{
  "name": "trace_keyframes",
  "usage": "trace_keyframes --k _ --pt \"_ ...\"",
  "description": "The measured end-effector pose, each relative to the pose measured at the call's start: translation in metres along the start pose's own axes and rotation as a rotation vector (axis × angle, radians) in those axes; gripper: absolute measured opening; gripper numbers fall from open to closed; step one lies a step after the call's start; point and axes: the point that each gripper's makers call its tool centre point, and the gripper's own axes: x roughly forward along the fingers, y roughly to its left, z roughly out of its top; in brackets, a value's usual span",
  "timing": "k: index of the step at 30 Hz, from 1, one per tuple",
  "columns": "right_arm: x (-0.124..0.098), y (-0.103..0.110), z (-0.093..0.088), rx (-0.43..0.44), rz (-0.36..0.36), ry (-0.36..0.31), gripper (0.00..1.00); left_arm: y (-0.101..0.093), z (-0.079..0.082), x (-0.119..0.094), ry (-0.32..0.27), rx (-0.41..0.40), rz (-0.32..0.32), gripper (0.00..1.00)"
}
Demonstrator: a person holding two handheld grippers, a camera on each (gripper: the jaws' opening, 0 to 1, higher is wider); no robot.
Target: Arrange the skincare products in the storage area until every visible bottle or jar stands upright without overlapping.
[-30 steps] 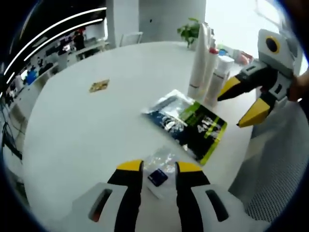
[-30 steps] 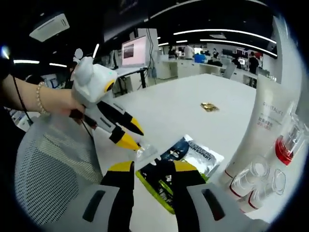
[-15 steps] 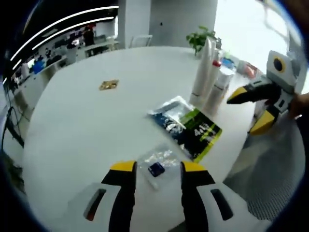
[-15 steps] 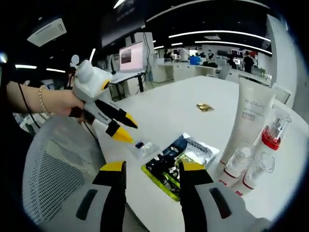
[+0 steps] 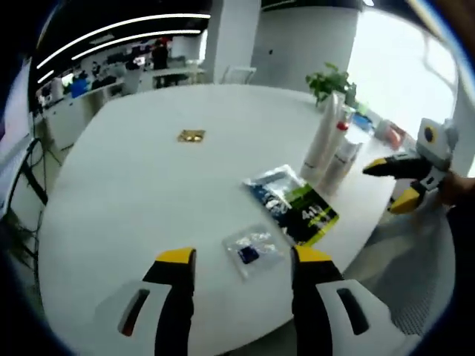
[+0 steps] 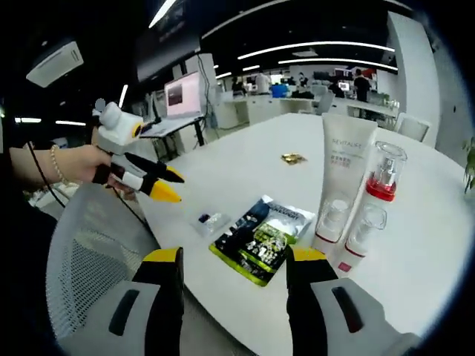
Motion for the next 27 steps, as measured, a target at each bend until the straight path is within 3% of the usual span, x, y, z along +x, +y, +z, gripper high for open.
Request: trace_keyframes --k 9,17,21,27 --pt "-0.009 -0.019 0.000 0.074 -0.097 -0.010 0.73 0.017 -0.002 -0.024 -0.013 -0.030 0.032 0.57" --pt "-0.017 -0.036 -0.005 0.160 -0.168 -0.021 0.78 0.027 0.001 -0.045 -0.044 -0.036 0.051 0.64" --pt "-0.019 -0.041 -0.007 0.182 -0.199 -0.019 0.85 0.030 -0.001 -0.046 -0.044 -0.033 0.061 0.77" --pt "-0.020 -0.043 -0.009 0.188 -0.211 -0.008 0.90 0.033 -0.006 -0.047 -0.026 -0.042 0.060 0.82"
